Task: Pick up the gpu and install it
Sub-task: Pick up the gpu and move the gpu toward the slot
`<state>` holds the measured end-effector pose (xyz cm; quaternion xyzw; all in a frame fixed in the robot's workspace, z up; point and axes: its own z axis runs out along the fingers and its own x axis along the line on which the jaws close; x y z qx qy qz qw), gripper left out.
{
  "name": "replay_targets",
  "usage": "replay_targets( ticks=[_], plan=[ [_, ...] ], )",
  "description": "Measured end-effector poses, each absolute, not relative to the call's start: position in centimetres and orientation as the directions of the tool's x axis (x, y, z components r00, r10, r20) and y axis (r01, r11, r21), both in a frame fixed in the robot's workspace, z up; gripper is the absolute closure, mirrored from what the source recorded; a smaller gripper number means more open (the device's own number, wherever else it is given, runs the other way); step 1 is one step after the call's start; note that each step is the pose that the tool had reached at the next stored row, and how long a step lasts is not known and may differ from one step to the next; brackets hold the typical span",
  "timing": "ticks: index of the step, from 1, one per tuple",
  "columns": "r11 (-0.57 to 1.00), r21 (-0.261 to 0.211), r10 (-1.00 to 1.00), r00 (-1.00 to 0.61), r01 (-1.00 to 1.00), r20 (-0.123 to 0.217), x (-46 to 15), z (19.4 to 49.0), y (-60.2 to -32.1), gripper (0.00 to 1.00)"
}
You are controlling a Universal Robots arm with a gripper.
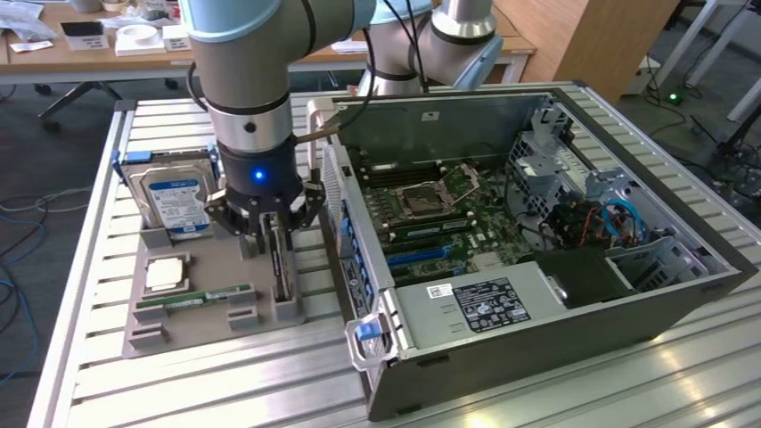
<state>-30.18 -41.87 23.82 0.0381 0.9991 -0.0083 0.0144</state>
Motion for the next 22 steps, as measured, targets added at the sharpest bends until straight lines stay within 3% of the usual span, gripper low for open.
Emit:
replay_targets(
  ticks=[22],
  plan=[
    [0.997, -0.015, 0.076, -0.997, 0.076, -0.03, -30.18, 23.37, -41.77, 0.58]
  ],
)
